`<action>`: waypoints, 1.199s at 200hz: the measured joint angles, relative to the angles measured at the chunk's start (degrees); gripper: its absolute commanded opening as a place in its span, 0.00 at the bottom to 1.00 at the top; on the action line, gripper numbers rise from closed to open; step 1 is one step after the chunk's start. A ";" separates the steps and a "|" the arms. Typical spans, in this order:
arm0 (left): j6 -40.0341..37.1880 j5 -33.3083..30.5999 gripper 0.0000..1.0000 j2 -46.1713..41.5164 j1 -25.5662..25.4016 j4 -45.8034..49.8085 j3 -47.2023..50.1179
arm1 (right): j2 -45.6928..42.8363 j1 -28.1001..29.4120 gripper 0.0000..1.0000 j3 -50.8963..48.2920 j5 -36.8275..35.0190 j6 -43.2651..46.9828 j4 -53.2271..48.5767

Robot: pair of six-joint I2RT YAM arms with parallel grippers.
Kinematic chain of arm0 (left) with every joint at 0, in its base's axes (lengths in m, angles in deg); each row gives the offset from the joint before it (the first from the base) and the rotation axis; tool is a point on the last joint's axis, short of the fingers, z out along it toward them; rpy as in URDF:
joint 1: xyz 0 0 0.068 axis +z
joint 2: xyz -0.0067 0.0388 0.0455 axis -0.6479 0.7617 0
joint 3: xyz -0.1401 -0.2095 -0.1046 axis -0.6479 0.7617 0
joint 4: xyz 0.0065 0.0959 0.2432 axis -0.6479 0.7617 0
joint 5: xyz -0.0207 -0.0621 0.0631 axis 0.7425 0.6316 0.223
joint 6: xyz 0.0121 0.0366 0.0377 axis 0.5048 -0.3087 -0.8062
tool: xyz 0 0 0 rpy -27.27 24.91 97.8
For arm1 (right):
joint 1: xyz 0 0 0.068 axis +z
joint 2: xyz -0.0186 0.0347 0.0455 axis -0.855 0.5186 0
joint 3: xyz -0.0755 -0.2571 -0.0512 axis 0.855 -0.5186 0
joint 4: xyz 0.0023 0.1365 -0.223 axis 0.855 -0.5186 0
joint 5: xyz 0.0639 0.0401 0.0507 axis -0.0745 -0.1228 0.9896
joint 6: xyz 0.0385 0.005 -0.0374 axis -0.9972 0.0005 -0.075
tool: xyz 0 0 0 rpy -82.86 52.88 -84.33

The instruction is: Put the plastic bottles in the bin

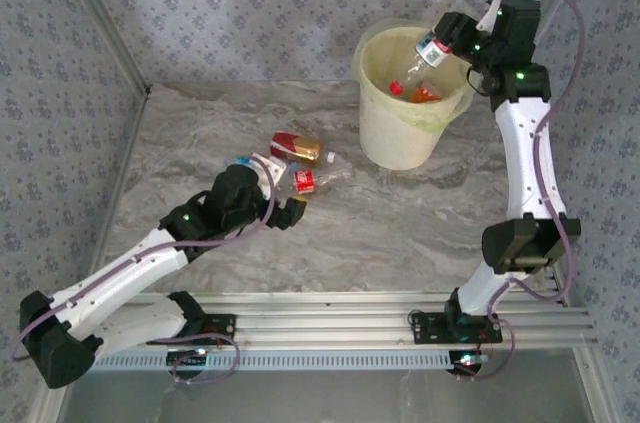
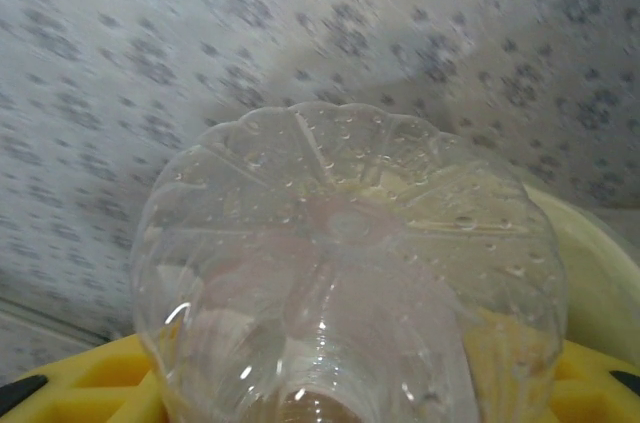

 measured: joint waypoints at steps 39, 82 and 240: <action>-2.40 1.14 0.92 7.19 3.02 4.26 -5.31 | 2.95 1.25 0.68 -0.63 -1.66 3.87 -5.29; -7.06 2.34 0.89 15.89 5.01 8.94 -10.88 | 2.84 1.97 0.88 -1.27 -1.77 6.43 -7.37; -31.34 13.03 0.86 47.10 10.47 20.22 -34.21 | -38.88 8.44 0.95 -41.79 12.31 6.47 -4.90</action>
